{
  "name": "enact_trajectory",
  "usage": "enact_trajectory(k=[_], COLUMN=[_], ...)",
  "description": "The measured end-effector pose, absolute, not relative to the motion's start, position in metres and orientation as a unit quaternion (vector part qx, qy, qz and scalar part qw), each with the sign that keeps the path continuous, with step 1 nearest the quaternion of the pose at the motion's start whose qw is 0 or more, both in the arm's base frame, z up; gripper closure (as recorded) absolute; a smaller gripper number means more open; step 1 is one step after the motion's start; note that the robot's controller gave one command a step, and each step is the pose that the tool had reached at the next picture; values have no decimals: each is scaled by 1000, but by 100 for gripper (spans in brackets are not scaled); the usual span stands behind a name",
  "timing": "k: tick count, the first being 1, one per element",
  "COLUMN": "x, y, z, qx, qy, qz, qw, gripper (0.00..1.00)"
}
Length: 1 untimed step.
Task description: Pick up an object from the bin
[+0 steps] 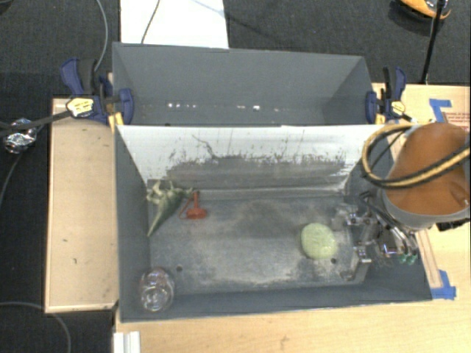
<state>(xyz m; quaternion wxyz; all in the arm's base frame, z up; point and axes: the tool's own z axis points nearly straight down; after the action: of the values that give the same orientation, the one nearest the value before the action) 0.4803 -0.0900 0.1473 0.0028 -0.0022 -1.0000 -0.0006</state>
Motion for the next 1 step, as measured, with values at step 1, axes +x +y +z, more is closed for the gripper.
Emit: enact_trajectory(k=[1], x=[482], y=[-90], z=[151], qx=[-1], qy=[-1000], qz=[0], qw=[-1], gripper=[0])
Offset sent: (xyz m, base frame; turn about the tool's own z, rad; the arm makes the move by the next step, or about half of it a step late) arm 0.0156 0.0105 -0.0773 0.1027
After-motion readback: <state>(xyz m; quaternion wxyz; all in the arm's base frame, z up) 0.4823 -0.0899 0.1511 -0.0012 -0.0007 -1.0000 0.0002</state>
